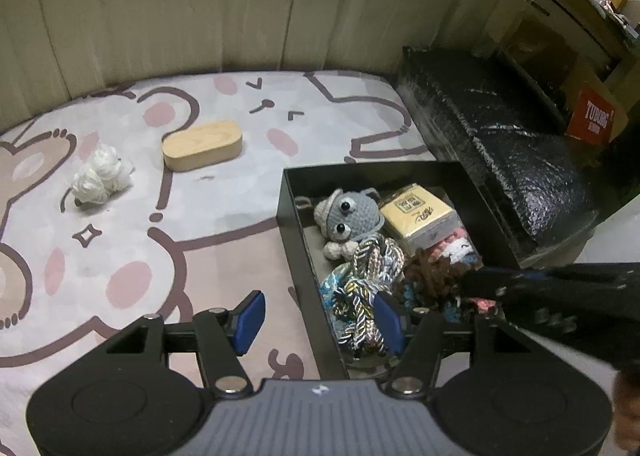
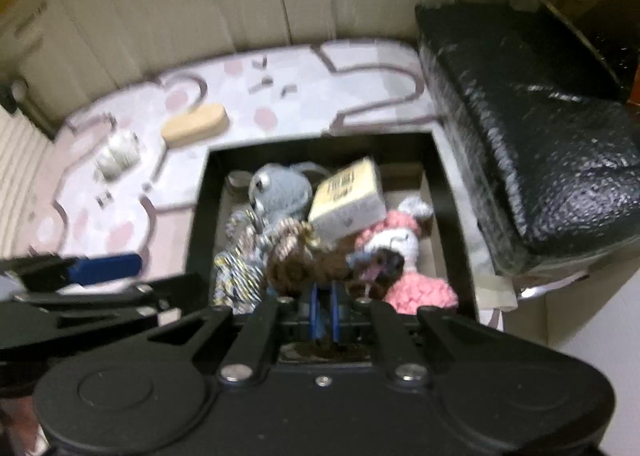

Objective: Organize objects
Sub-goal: 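Lower the rope and yarn bundle into the black box and open both tools, then withdraw both open tools from the black box back over the bed, then move the left tool to the white yarn ball while the right tool approaches the wooden oval box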

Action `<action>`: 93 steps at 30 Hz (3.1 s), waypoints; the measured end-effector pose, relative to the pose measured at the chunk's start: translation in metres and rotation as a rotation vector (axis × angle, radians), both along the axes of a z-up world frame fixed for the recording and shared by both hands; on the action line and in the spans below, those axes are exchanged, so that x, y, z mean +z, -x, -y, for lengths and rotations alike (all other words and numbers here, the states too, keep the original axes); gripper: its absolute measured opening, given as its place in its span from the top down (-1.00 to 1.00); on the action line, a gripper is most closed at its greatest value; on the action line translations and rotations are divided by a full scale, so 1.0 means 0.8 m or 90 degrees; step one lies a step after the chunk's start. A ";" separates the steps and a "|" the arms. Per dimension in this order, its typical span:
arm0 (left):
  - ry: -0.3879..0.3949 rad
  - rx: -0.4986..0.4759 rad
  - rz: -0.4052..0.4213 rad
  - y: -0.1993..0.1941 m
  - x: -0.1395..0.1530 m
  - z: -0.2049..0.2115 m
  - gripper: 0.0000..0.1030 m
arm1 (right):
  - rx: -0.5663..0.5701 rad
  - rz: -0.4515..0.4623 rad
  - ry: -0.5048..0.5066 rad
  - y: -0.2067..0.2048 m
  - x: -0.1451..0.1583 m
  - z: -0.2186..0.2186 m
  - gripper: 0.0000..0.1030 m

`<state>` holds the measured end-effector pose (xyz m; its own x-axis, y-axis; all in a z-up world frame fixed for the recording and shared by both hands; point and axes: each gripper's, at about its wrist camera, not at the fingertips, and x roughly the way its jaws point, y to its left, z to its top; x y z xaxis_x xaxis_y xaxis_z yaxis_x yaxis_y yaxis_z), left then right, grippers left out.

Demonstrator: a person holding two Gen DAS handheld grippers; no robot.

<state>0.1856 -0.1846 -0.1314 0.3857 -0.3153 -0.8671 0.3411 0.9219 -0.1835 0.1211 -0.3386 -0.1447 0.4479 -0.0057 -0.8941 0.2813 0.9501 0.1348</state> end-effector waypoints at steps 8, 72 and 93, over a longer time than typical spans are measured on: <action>-0.007 -0.002 0.040 0.006 0.025 -0.005 -0.36 | -0.018 0.087 0.022 0.021 0.046 0.003 0.64; -0.022 0.135 0.143 -0.006 0.084 -0.169 -1.00 | -0.031 0.192 0.057 0.001 0.080 -0.058 -1.00; -0.050 0.168 0.182 -0.044 0.081 -0.246 -1.00 | 0.051 0.208 0.077 -0.065 0.075 -0.131 -1.00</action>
<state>0.2206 0.0118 -0.0663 0.6736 -0.1101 -0.7309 0.1175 0.9922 -0.0411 0.1727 -0.2339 -0.0849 0.7137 -0.0562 -0.6981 0.1661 0.9819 0.0907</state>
